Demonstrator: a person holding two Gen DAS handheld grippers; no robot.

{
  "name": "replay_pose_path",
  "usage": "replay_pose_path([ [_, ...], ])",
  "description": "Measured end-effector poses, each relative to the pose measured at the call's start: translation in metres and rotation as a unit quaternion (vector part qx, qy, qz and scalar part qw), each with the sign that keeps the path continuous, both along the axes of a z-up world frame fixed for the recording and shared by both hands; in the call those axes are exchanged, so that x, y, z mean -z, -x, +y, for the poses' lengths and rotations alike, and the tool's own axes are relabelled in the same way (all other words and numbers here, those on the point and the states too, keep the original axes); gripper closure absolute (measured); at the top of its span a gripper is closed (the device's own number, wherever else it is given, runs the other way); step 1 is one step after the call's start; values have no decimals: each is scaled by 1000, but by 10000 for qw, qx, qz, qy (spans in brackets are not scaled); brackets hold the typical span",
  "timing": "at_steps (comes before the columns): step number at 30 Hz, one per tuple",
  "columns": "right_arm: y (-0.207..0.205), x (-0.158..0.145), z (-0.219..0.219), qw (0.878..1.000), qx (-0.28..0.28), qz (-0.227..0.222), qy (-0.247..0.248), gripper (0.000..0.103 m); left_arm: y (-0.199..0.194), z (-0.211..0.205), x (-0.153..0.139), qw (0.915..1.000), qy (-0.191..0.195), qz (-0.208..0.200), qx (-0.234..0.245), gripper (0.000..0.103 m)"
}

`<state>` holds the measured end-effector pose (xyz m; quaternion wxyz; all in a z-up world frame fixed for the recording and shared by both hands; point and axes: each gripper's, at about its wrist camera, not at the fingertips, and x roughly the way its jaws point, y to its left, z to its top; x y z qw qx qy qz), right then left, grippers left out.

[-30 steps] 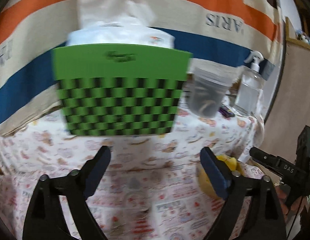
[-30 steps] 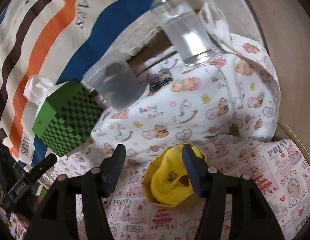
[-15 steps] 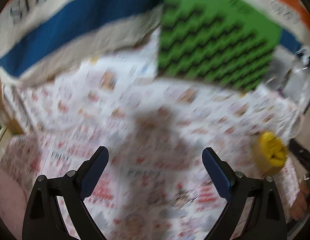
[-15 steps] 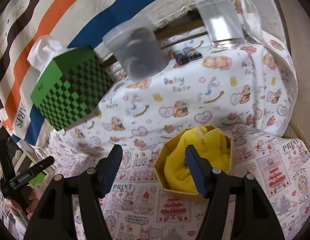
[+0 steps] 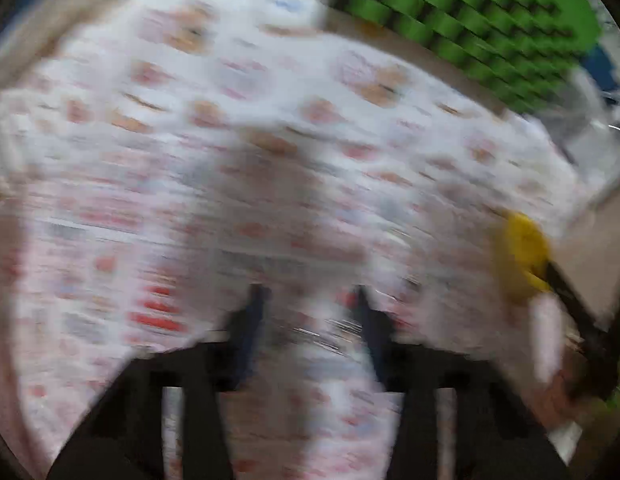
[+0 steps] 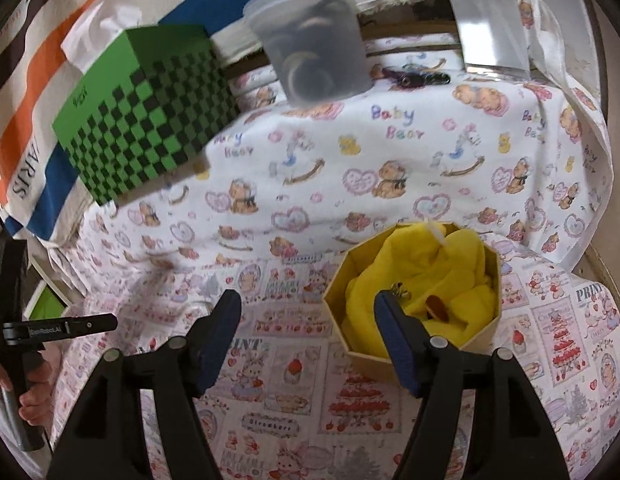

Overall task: Organize jewelry
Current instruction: 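Move the left gripper back over the remaining silver chains, then close the left gripper on another silver chain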

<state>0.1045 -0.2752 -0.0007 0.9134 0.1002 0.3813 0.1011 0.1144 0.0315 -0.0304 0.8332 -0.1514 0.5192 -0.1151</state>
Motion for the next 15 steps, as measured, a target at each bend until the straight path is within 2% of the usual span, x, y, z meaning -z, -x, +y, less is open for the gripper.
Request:
replay_pose_path([
  [1,-1,2,1,9999,18,36,95,36,0,-2,2,9996,220,104,143,85],
  [2,-2,3,1,9998,62,35,180,36,1,-5,3,9994,273,133,174,85],
  [5,-5,5,-4,9999,124,92,73,35,3,-15,4,9997,-238,-12,71,86],
  [15,-6,10,2,9997,37,234,100,35,-7,-25,22,9995,-311,73,89,86],
])
